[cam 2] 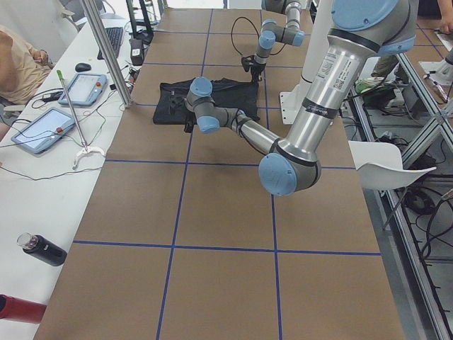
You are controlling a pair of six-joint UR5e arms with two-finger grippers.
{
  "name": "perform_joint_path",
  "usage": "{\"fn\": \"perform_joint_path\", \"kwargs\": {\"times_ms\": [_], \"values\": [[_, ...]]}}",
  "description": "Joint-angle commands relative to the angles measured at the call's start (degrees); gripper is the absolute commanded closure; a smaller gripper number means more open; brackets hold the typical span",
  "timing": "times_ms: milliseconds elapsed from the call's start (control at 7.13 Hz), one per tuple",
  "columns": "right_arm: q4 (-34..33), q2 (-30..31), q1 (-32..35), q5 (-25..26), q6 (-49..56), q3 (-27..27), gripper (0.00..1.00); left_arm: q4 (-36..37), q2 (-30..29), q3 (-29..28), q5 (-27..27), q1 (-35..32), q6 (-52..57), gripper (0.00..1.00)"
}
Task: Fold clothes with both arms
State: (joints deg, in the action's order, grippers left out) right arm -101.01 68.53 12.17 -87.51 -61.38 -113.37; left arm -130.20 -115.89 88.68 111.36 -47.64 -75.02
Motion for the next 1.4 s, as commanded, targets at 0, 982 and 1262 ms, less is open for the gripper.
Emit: {"fn": "perform_joint_path", "kwargs": {"times_ms": [0,982,1262], "values": [[0.2,0.7,-0.2,-0.3,-1.5,-1.1,0.97,-0.1,0.0,0.0,0.0,0.0,0.0,0.0],[8.9,1.4,3.3,0.3,-51.0,-2.4,0.03,0.0,-0.1,0.0,-0.1,0.0,-0.1,0.0],[8.9,1.5,3.5,2.2,-59.8,-1.5,0.1,0.0,-0.1,0.1,-0.1,0.0,-0.1,0.0]]}}
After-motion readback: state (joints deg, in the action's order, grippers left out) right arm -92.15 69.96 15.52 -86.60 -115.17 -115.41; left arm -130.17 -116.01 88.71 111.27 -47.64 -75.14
